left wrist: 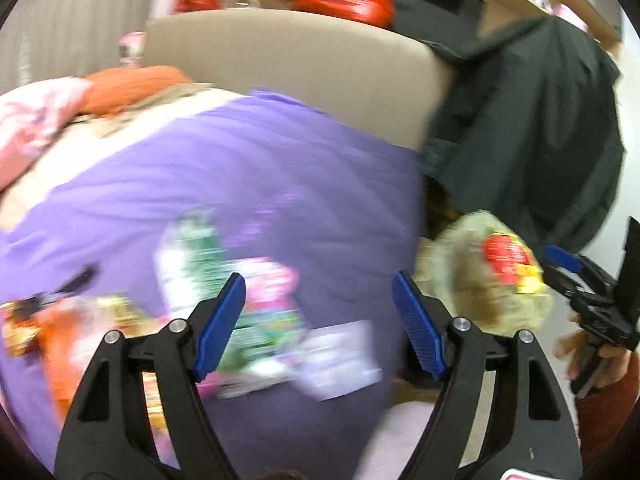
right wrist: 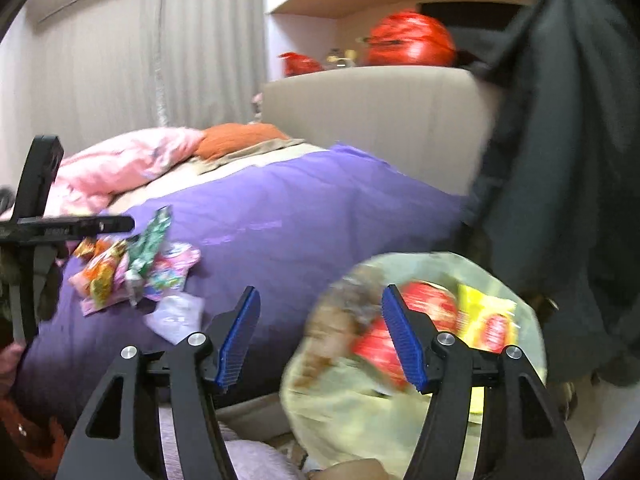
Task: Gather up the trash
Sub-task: 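Move both tools back over the bed toward the remaining wrappers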
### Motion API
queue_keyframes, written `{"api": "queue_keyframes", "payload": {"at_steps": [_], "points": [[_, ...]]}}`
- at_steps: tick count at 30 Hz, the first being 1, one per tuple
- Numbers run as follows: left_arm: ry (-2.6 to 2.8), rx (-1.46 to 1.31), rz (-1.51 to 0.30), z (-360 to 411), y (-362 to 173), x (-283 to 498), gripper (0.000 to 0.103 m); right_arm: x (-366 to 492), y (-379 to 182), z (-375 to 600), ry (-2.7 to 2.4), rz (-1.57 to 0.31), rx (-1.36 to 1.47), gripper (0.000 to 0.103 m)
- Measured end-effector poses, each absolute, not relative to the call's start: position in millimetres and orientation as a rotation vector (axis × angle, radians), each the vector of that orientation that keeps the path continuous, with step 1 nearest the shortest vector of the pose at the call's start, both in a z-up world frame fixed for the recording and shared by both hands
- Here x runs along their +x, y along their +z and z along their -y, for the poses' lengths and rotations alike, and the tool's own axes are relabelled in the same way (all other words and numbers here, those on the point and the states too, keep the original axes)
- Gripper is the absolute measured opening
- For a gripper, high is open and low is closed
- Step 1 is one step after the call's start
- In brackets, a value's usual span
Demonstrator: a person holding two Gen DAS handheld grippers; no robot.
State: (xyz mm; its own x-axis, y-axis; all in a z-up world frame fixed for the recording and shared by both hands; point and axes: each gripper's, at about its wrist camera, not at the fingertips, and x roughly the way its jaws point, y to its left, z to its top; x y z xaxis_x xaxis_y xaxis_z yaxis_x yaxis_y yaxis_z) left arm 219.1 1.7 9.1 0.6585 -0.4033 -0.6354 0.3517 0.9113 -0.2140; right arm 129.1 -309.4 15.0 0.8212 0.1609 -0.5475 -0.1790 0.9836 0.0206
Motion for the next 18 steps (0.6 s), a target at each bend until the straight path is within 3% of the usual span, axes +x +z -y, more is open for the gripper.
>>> {"api": "queue_keyframes", "payload": {"at_steps": [7,11,18], "points": [[-0.179,-0.085,-0.717,-143.4,-10.0,226.1,0.072,156.0,-1.9,243.8,0.251,-0.671,-0.045,0.06],[-0.069,-0.265,-0.76,-227.1,-29.6,236.1,0.075,165.5,-14.7,212.4,0.246,-0.688,-0.089,0.06],[-0.1,-0.354,-0.836,-269.8,-46.3,272.7,0.076,178.3,-33.5,169.7,0.249,-0.717,-0.141,0.06]]}}
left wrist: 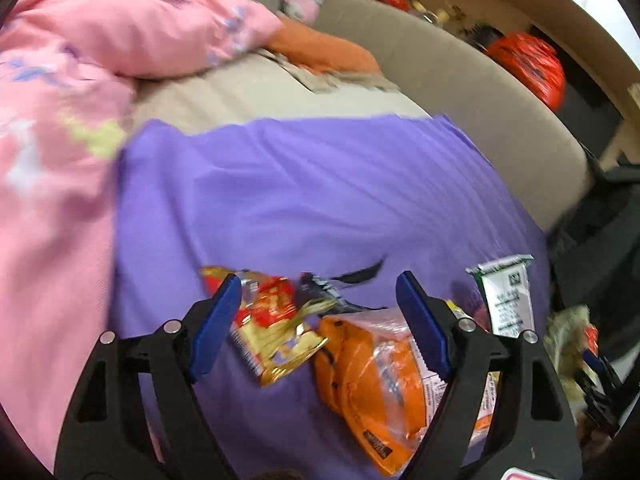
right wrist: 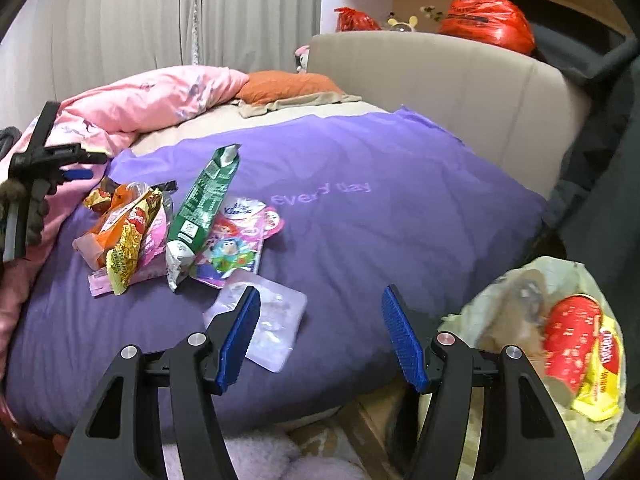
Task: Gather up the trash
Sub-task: 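Move both tools back over the bed toward the remaining wrappers, then grasp a dark wrapper strip with the left tool while the right tool grasps the clear blister pack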
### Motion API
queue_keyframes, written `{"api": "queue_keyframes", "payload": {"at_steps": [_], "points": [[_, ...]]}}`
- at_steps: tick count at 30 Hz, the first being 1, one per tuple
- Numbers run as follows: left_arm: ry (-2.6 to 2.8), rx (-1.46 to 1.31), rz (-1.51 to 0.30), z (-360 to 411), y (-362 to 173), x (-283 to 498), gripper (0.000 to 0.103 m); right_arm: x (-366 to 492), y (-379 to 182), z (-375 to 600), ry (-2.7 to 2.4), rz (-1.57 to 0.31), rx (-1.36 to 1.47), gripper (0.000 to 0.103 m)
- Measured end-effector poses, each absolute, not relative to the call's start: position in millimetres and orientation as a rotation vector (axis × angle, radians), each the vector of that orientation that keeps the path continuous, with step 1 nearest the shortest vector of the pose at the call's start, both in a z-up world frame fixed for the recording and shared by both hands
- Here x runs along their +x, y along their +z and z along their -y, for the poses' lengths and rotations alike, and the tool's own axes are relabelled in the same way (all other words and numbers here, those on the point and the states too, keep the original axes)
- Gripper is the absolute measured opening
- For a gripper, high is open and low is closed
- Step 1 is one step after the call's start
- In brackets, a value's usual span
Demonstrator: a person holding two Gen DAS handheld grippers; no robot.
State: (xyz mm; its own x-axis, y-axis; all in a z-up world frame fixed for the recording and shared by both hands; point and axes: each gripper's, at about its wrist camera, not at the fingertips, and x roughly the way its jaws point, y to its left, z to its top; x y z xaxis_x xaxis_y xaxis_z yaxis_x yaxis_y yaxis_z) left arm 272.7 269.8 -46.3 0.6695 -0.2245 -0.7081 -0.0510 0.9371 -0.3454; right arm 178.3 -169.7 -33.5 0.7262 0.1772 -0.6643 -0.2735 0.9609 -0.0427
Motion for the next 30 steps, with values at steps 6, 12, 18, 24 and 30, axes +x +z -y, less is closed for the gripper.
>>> {"api": "queue_keyframes", "payload": {"at_steps": [6,12,18,24,30], "points": [[-0.134,-0.201,-0.905,-253.8,-68.4,305.2,0.069,179.4,-45.0,144.5,0.278,-0.724,-0.151,0.06],[-0.117,-0.238,-0.981,-257.7,-98.3,302.1,0.024,179.4,-56.6,134.0,0.267,-0.739,-0.179,0.06],[-0.096,-0.236,-0.919,-252.2,-83.8,280.3,0.012,176.3,-62.5,130.1,0.277,-0.747,-0.161,0.06],[-0.107,-0.245,-0.802,-242.2,-42.3,240.0,0.012,169.8,-64.1,134.9,0.274,-0.742,-0.14,0.06],[-0.251,-0.27,-0.792,-206.8,-14.8,197.2,0.012,173.4,-70.4,146.4,0.28,-0.757,-0.067,0.06]]}}
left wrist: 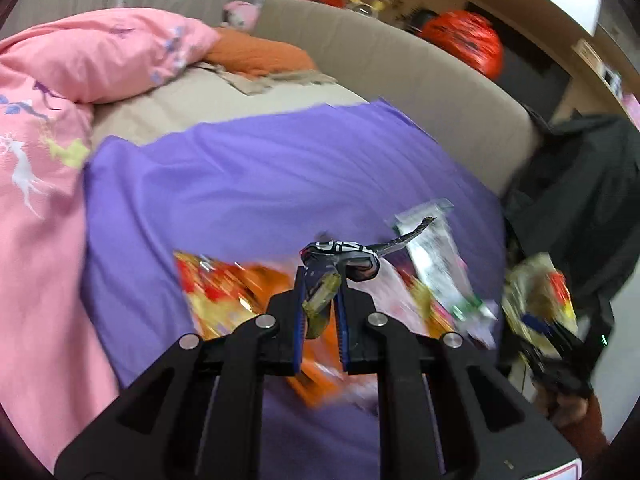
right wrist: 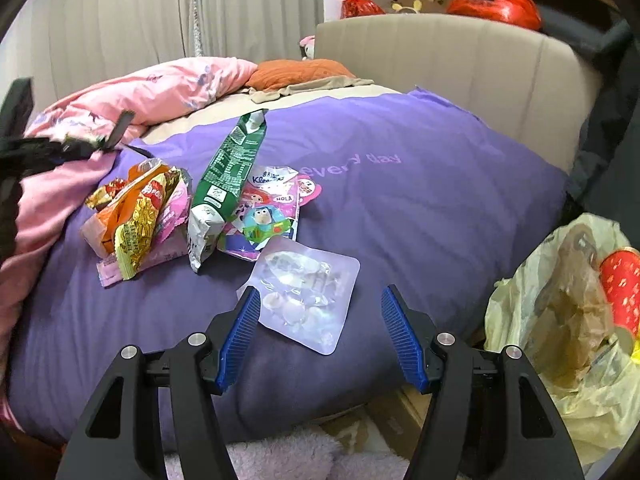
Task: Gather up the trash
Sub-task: 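Grasp a dark wrapper strip with the left tool while the right tool grasps the clear blister pack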
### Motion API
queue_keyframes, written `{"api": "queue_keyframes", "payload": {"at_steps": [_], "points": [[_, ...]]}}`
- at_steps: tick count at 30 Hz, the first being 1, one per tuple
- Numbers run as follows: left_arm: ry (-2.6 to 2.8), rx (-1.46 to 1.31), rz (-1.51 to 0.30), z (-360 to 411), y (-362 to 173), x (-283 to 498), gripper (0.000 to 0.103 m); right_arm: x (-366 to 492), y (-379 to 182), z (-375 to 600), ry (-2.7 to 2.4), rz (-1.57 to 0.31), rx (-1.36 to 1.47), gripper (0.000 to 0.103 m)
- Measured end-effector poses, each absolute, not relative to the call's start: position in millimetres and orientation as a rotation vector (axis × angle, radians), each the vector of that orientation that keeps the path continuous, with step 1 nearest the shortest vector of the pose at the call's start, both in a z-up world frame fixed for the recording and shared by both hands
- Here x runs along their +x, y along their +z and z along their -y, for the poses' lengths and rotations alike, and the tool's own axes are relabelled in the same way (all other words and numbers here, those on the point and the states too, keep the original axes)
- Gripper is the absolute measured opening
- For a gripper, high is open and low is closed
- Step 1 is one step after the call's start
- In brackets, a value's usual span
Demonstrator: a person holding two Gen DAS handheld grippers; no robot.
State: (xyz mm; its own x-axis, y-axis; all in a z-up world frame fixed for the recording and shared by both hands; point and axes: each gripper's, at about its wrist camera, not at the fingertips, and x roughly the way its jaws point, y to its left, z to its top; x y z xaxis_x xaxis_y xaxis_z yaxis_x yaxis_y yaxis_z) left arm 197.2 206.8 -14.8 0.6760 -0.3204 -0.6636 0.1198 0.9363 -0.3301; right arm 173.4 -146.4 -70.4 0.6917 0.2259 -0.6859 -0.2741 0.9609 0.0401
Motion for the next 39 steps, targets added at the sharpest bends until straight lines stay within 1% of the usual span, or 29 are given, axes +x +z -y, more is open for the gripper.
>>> {"api": "queue_keyframes", "payload": {"at_steps": [5,10,13,15,16,17,18,19,21,22,26,28,31,36,39], "points": [[-0.329,-0.252,-0.871,-169.1,-34.0,176.3,0.012,188.9,-80.2,146.4,0.307,-0.786,-0.047,0.06],[-0.358,-0.216,-0.899,-149.6,-53.4,174.4,0.013,214.6,-96.2,149.3,0.312,-0.818,-0.028,0.06],[-0.37,-0.213,-0.893,-144.5,-54.5,173.3,0.014,226.2,-109.6,148.3,0.296,-0.866,-0.011,0.058],[-0.376,-0.205,-0.888,-143.2,-53.8,172.7,0.014,224.9,-112.5,143.6,0.313,-0.864,-0.008,0.058],[-0.378,-0.203,-0.888,-142.8,-53.5,172.9,0.016,222.5,-112.3,140.1,0.322,-0.858,-0.015,0.056],[-0.381,-0.203,-0.888,-142.4,-53.6,173.0,0.017,219.4,-111.9,135.2,0.345,-0.855,-0.024,0.047],[-0.381,-0.203,-0.889,-142.4,-53.6,173.3,0.018,217.6,-111.8,131.8,0.357,-0.856,-0.03,0.042],[-0.378,-0.201,-0.889,-142.9,-53.7,173.4,0.021,215.8,-111.7,128.8,0.368,-0.857,-0.038,0.035],[-0.371,-0.194,-0.885,-143.0,-52.0,173.5,0.023,210.0,-110.1,123.4,0.398,-0.856,-0.058,0.022],[-0.372,-0.19,-0.88,-142.5,-50.4,172.9,0.025,207.1,-108.7,121.4,0.413,-0.855,-0.064,0.013],[-0.383,-0.17,-0.858,-143.9,-40.3,169.9,0.028,192.5,-97.8,118.0,0.447,-0.84,-0.061,0.005],[-0.389,-0.149,-0.842,-145.7,-32.8,166.9,0.032,187.2,-91.6,119.0,0.457,-0.834,-0.053,0.004],[-0.396,-0.122,-0.805,-152.8,-18.4,162.7,0.04,180.5,-85.2,117.3,0.469,-0.834,-0.065,0.004],[-0.415,-0.206,-0.78,-171.1,-8.8,168.4,0.047,174.7,-80.7,121.4,0.45,-0.827,-0.052,0.004],[-0.392,-0.194,-0.81,-168.2,-22.1,176.9,0.047,173.1,-77.6,122.8,0.441,-0.817,-0.043,0.004]]}}
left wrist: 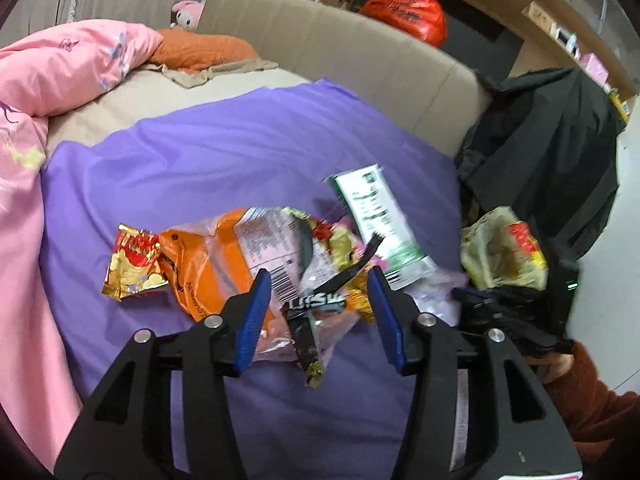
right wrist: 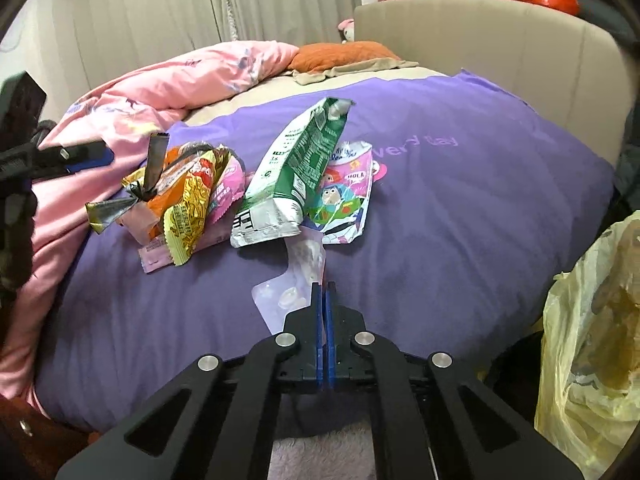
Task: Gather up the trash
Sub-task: 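Grasp a dark wrapper strip with the left tool while the right tool grasps the clear blister pack, then carry the wrapper strip and blister pack to the bin and release both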
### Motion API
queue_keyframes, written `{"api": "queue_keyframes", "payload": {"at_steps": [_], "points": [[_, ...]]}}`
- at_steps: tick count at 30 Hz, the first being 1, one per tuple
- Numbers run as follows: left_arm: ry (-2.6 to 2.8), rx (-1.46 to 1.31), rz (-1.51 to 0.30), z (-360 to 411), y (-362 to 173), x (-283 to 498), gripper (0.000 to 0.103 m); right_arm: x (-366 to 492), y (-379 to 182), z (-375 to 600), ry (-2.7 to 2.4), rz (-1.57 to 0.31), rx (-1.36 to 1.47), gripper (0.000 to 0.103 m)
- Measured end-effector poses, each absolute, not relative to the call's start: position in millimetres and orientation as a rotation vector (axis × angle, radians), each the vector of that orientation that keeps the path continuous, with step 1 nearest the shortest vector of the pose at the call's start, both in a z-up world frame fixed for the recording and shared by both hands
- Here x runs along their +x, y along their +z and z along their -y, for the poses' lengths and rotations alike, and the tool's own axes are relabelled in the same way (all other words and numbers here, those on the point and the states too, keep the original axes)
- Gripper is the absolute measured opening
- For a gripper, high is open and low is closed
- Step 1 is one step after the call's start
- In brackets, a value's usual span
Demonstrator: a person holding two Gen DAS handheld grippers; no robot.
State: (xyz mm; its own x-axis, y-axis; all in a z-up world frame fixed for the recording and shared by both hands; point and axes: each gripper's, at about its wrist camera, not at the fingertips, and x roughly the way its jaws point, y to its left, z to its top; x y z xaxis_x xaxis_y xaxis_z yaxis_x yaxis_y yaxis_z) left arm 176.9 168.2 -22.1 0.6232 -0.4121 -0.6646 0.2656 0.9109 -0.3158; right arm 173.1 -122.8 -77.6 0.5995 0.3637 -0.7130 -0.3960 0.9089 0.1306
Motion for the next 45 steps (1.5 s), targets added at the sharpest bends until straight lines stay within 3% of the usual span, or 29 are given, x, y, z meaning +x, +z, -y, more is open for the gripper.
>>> {"api": "queue_keyframes", "payload": {"at_steps": [5,7,8,9,24,35,45], "points": [[-0.351,-0.17,-0.891,-156.3,-50.1,183.6,0.045,164.7,-69.5,126.4,0.445,-0.796,-0.031,0.004],[-0.344,-0.191,-0.912,-156.6,-57.0,185.7,0.02,162.7,-66.0,128.9,0.447,-0.79,-0.029,0.004],[-0.341,-0.195,-0.914,-156.5,-58.1,185.5,0.018,161.7,-64.2,129.8,0.444,-0.785,-0.028,0.004],[-0.34,-0.194,-0.908,-156.2,-57.4,184.4,0.008,161.0,-62.3,130.6,0.443,-0.781,-0.027,0.004],[-0.38,-0.127,-0.782,-139.2,-18.9,161.6,0.007,150.6,-50.6,134.4,0.424,-0.745,-0.019,0.003],[-0.415,-0.101,-0.7,-124.0,13.9,155.4,0.007,150.1,-0.9,142.6,0.394,-0.625,-0.061,0.003],[-0.539,0.002,-0.642,-26.2,53.8,170.2,0.007,123.9,45.5,226.4,0.265,-0.5,-0.039,0.003]]}}
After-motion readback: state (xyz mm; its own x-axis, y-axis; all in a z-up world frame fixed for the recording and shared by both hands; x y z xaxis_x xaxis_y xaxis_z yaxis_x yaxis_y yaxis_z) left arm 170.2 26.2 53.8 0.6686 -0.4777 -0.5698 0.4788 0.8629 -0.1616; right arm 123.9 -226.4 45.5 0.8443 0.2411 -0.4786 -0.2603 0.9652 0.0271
